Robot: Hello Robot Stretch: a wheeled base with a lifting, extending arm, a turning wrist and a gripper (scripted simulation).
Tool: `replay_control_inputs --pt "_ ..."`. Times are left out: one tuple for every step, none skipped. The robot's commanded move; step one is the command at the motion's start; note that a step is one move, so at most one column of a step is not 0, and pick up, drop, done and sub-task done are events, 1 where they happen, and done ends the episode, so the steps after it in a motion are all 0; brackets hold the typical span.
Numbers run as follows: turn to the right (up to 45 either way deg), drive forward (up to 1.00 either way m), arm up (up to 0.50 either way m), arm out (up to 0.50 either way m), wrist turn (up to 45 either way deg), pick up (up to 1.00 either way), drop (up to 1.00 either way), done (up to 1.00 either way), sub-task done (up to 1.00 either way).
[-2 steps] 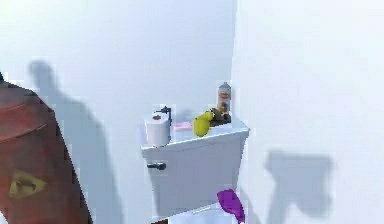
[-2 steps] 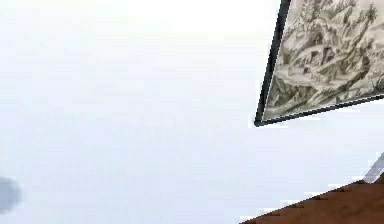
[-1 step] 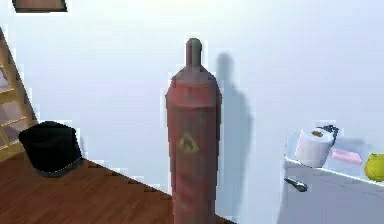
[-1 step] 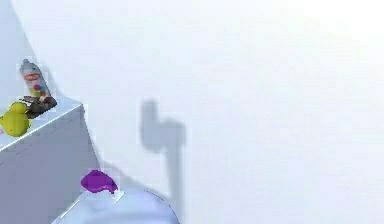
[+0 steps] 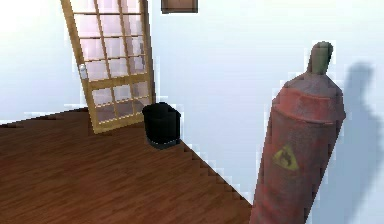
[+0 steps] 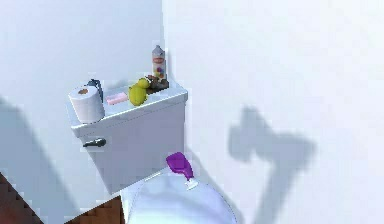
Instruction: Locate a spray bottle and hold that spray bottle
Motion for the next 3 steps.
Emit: replay_control_inputs --pt "0.0 0.0 0.5 0.0 0.0 0.0 0.0 0.0 0.0" --pt "0.0 0.0 0.14 0.0 0.0 0.0 0.0 0.0 0.0" --pt "0.0 0.0 0.0 0.32 0.0 0.0 0.0 0.0 0.0"
